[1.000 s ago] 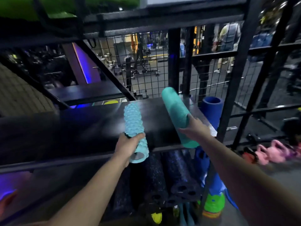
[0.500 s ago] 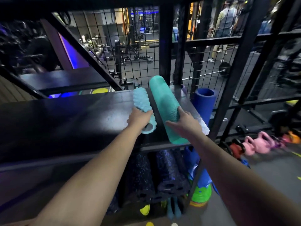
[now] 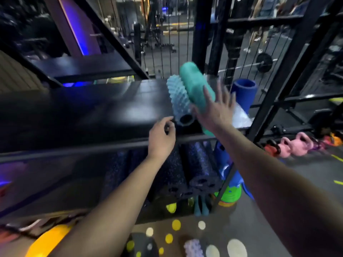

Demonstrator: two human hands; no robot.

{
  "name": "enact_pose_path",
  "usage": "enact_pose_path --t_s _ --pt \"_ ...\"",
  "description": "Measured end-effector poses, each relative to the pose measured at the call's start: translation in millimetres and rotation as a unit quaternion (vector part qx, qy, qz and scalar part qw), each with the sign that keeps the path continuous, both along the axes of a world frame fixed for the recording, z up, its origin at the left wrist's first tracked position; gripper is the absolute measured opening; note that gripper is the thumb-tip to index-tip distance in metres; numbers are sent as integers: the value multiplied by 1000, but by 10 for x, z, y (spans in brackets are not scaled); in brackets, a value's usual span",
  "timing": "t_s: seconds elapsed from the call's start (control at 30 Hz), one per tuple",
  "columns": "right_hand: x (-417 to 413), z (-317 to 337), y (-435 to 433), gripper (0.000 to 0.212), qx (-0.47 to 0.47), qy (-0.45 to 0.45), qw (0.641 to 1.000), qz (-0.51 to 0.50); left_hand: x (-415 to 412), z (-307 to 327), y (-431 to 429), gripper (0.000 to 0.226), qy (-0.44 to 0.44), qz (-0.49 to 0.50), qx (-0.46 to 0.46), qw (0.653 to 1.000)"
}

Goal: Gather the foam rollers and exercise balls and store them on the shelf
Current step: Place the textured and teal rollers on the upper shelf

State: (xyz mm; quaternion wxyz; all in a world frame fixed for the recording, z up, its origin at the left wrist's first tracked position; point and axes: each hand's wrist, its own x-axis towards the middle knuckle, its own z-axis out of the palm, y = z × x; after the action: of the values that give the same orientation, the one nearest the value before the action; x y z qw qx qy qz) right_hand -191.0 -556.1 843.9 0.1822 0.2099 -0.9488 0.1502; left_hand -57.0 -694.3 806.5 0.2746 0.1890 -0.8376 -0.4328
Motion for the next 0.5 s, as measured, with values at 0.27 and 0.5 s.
enact_pose_path --t_s 0.27,0.5 --pt "2108 -1889 221 34 -240 35 969 34 2006 -2038 -277 23 -183 -12 63 981" --pt "3442 -4707 599 47 -30 -365 930 -39 3131 -4250 -194 21 -364 18 285 887"
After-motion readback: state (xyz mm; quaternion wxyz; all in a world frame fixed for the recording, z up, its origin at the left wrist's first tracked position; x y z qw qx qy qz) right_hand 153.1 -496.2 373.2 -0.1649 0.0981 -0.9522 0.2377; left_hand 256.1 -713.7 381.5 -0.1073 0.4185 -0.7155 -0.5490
